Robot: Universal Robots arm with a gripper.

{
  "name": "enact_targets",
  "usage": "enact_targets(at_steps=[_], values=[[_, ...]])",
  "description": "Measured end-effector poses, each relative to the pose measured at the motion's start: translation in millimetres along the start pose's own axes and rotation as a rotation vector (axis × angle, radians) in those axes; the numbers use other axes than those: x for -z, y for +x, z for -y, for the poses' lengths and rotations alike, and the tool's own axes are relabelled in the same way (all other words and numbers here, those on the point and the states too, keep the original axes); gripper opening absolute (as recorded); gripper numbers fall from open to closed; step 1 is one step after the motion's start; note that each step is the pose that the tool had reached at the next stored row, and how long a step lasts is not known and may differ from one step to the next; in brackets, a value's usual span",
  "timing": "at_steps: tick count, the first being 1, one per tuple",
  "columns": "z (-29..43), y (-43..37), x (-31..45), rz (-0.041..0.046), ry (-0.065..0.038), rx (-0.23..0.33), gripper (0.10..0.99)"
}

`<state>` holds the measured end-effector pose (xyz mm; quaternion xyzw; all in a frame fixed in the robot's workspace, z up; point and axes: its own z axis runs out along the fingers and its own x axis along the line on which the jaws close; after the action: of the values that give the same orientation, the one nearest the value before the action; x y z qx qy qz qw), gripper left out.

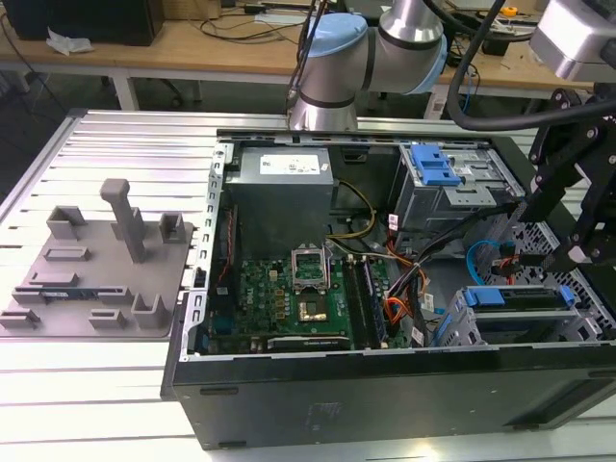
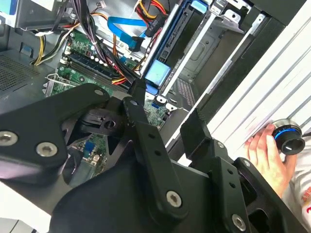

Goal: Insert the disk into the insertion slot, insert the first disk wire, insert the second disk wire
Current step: 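Insert the first disk wire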

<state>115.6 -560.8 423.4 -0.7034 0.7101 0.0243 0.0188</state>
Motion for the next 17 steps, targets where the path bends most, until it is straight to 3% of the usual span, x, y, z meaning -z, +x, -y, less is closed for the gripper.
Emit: enact_targets(at_steps=[9,10,12,13,14,16,17], values=[[0.0,-0.1,-0.2,0.0002,0.0,0.0,0.561],[0.0,-4.6,-0.8,-0.003,0.0,0.0,0.561],[-0.1,-14.0,-1.0,-0.0266,0.0,0.0,0.561],[-0.2,-21.3,-1.6,-0.0541,0.001,0.0,0.561],[-0.2,-28.6,-2.0,-0.074,0.001,-0.001,0.561],[-0.4,-39.4,-3.2,-0.1001,0.001,-0.001,0.561],[-0.4,-45.9,-3.7,-0.1326,0.001,-0.001,0.561]])
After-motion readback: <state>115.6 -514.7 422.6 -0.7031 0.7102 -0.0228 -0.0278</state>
